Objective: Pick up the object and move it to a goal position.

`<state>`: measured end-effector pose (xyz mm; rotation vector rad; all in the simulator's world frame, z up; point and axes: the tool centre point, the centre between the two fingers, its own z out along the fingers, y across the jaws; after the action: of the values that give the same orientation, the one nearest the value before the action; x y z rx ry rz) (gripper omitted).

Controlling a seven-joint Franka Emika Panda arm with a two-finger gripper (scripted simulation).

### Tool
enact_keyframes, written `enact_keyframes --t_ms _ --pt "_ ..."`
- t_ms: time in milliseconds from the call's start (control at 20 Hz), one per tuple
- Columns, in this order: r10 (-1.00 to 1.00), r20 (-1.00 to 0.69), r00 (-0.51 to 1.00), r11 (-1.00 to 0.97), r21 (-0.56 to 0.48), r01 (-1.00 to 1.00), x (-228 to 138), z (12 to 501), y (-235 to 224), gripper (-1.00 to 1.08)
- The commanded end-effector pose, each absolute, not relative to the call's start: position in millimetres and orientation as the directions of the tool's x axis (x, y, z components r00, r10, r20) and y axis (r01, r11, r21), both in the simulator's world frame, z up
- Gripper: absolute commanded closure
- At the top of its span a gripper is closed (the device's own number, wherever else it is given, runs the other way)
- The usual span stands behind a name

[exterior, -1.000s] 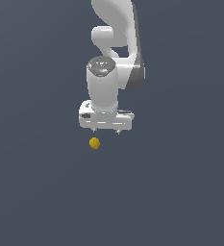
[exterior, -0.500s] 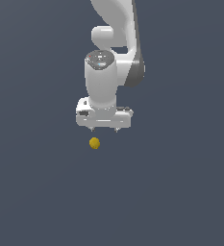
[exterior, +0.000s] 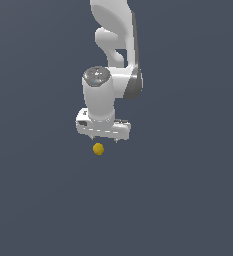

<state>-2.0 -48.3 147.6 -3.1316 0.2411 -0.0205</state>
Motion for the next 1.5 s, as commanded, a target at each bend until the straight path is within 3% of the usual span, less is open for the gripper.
enact_keyframes --t_ms 0,450,1450 --pt "-0.210 0.008 0.978 -0.978 -0.003 -0.210 -7 128 -59 -0.92" --pt "-0.349 0.000 0.937 -0.937 -0.001 -0.349 -21 81 -87 -0.92" --pt "-0.358 0.000 0.934 -0.934 0.000 -0.358 -23 29 -89 -0.92"
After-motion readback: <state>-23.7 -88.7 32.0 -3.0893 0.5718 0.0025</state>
